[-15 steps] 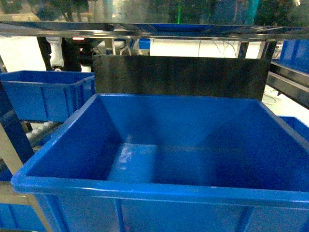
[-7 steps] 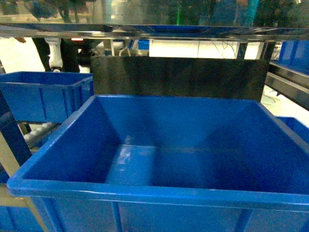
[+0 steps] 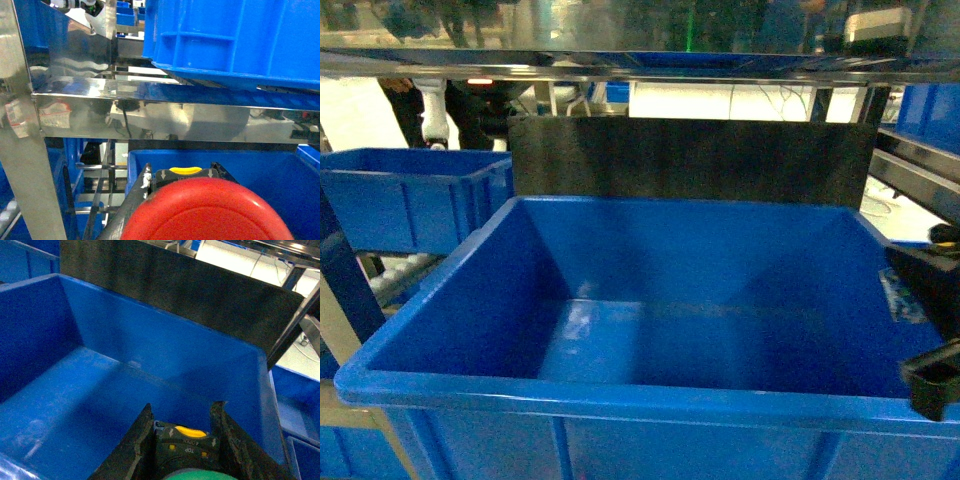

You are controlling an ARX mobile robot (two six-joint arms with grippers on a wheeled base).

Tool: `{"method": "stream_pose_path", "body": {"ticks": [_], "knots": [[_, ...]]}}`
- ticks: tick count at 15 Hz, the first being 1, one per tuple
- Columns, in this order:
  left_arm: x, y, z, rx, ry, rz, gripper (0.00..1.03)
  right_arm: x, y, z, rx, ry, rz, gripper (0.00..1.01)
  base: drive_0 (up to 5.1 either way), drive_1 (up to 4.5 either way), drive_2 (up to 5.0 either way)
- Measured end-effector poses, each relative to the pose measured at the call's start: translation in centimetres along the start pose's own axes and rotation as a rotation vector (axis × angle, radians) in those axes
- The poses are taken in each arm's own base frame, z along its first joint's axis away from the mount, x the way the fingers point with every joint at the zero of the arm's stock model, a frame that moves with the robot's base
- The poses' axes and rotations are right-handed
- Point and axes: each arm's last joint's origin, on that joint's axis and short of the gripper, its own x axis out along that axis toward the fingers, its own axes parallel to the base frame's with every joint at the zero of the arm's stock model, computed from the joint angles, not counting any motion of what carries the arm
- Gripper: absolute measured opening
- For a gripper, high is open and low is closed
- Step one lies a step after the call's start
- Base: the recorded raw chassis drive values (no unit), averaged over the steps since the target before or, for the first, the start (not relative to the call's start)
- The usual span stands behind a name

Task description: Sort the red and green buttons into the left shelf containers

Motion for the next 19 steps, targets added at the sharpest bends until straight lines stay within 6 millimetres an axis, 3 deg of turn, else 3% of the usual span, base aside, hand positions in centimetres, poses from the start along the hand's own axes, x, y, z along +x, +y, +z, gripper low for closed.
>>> {"method": "stream_pose_path", "body": {"ticks": [3,8,12,15,18,19], "knots": [[0.0,0.0,0.0,0.0,0.0,0.0,0.26,4.2,3.6,-1.6,0.022,0.127,0.097,0.29,0.0,0.0,0.0],[0.0,0.0,0.0,0.0,0.0,0.0,0.26,10.8,4.6,-1.9,0.104,0.279,0.082,0.29,0.0,0.0,0.0],[0.0,0.0,0.0,0.0,0.0,0.0,0.26,13.2,4.6,-2.5,0.232,0.421,0.079,0.29,0.0,0.0,0.0],[0.0,0.0,0.0,0.0,0.0,0.0,0.26,13.3,4.2,-2.3,0.266,0.367,0.052,0.65,0.0,0.0,0.0],[0.0,0.0,0.0,0.0,0.0,0.0,0.26,12.1,2.9,-3.0,0.292,0.343,0.014,0.96,0.0,0.0,0.0],[0.0,0.0,0.0,0.0,0.0,0.0,0.26,11.2,2.6,-2.7,0.294,0.312,0.003,1.0,0.0,0.0,0.0]]}}
